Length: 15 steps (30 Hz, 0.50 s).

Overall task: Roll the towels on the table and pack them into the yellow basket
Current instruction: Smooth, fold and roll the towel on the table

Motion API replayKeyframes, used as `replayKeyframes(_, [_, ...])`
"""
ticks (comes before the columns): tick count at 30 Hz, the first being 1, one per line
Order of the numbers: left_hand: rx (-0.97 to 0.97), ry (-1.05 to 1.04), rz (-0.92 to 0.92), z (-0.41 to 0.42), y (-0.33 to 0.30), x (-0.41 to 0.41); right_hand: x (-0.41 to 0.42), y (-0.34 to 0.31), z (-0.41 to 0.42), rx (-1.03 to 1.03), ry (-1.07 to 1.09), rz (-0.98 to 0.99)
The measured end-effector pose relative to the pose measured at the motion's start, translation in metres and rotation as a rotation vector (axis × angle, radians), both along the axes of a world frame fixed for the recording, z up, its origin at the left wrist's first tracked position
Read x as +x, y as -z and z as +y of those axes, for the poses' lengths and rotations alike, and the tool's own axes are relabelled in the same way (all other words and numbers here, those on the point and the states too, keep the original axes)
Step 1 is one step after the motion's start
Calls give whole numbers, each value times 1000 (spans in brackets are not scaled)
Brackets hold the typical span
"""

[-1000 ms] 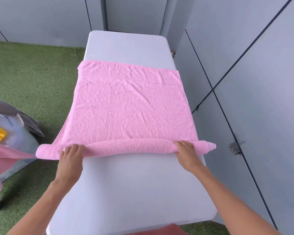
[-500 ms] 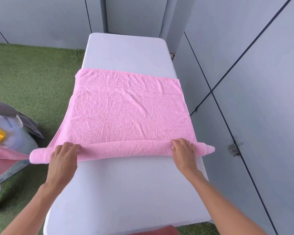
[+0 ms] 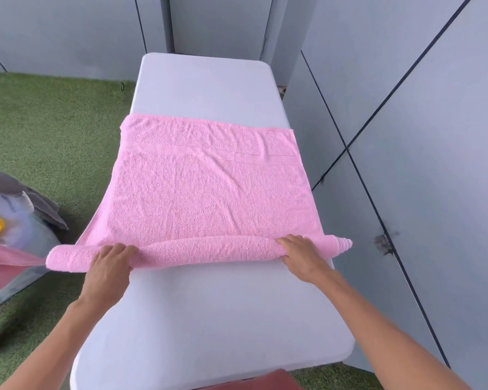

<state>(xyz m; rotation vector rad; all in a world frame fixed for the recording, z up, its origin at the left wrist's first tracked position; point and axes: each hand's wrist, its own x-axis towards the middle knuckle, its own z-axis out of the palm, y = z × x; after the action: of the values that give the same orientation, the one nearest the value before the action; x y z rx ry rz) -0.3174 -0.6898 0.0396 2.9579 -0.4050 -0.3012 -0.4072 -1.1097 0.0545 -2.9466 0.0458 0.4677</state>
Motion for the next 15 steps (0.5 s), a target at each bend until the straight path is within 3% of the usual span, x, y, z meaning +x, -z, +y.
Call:
replayKeyframes(3, [48,42,261,7,-15,12,7,-15,-13,199,45,283])
replayKeyframes(6, [-125,-4,439,11,-25,24,15,-21,-21,424,191,392])
replayKeyframes(8, [-225,-67,353,10,-27,24,16,-19,-15,458,291,158])
replayKeyframes(11, [-182,0,-23,6,-15,9,7,-11,-2,148,287,-285])
replayKeyframes(13, [-165,66,-116,3,-6,-8,-2,-4,4,53,195,-295])
replayKeyframes(15, [-118,105,-95,1,3,-18,-10,6,5,-26,90,-224])
